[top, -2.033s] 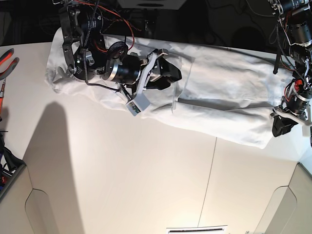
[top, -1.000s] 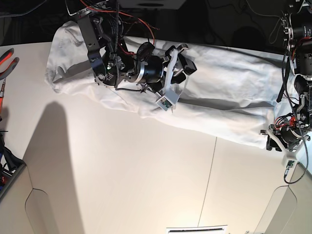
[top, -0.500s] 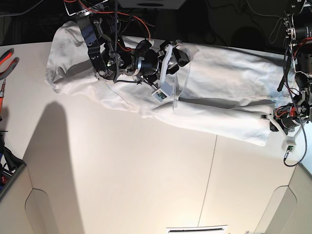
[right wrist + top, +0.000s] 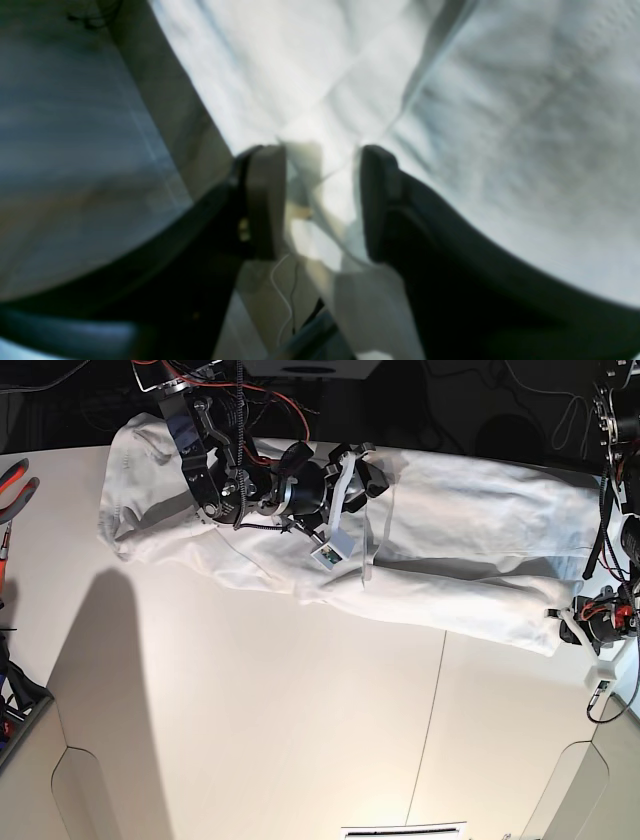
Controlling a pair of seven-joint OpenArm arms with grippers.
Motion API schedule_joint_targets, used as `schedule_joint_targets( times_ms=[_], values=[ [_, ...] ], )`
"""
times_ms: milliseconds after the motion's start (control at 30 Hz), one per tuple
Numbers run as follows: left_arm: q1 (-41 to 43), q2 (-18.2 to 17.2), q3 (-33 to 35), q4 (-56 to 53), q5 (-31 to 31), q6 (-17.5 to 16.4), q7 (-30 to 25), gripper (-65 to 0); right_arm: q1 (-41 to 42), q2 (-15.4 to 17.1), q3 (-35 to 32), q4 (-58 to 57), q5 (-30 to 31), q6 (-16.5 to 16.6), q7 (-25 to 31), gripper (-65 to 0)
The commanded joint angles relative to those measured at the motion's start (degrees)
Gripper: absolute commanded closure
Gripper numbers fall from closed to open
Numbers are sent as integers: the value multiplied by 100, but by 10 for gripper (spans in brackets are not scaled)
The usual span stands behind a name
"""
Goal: Layout the t-shirt on the table in an organized manner, then fold the t-shirt properly
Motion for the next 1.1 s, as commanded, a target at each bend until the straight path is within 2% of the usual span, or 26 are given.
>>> schedule_joint_targets(
  times_ms=[0,100,200,467,600,733,800,933,967,1067],
  values=[
    [-122,-129,-28,181,-136,-20,101,0,74,-46,-2,74,-31,-31,50,-250],
    [-120,-129,-28,402,-402,-26,673,0,74,-46,-2,74,-35,-31,52,-250],
    [-120,-131,-28,540,-551,-170,1095,0,74,-46,-2,74,-35,-28,52,-250],
    [162,-367,-28,546,-732,-168,1659,0,74,-46,2,74,-35,-33,52,-250],
    [402,-411,-28,544,-538,-166,1506,0,74,-46,2,74,-35,-31,74,-250],
    [612,-411,-28,544,-28,-68,756,0,74,-46,2,74,-33,-31,96,-250],
    [688,-411,-28,544,306,57,614,0,74,-46,2,74,-33,-31,98,-250],
    [732,-413,-28,544,577,74,597,-176,76,-46,2,74,-31,-24,120,-250],
    [732,-413,-28,546,575,94,590,-198,79,-48,2,74,-24,-26,136,-250],
    [732,-413,-28,544,597,361,413,-203,81,-48,2,101,144,-24,133,-250]
  ],
)
